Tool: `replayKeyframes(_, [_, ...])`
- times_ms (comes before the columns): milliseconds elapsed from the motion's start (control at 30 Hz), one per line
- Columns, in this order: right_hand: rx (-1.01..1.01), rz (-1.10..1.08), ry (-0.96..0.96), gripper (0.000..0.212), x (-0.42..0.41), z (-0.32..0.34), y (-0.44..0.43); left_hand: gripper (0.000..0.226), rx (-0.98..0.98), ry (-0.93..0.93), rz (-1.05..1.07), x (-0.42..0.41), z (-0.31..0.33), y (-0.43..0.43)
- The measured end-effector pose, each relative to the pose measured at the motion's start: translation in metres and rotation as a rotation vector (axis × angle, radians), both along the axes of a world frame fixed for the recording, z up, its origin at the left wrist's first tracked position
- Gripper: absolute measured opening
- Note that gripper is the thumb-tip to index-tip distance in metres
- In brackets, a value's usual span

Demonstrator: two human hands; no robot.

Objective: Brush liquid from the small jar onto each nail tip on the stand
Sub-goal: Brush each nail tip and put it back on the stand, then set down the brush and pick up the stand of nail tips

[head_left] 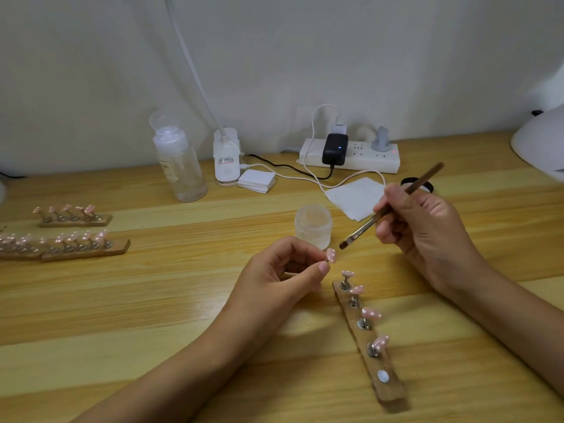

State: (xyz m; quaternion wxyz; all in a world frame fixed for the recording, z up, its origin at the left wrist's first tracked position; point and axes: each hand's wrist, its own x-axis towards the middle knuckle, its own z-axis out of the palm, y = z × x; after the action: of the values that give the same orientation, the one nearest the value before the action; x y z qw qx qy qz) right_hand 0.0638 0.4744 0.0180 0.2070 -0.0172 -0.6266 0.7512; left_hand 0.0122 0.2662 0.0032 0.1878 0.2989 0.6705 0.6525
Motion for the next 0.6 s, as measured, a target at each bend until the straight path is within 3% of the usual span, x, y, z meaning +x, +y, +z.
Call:
replayKeyframes(200, [0.060, 0.027, 0.006, 0.029, 0.001, -0.003, -0.003, 0.011, 0.016, -0.018, -0.003, 0.001, 0.002, 0.000])
replayKeyframes(400, [0.282, -0.209, 0.147, 0.017, 0.000, -0.005, -0.002, 0.002, 0.063, -0.071, -0.027, 0.003, 0.004, 0.001])
replayKeyframes(467, [0.325, -0.246, 0.122, 0.019, 0.000, -0.006, -0.001, 0.011, 0.090, -0.088, -0.028, 0.006, 0.008, 0.000])
replayKeyframes(600, [0.381, -0.222, 0.077, 0.036, 0.002, -0.009, -0.001, 0.012, 0.169, 0.142, 0.001, 0.023, 0.015, -0.006])
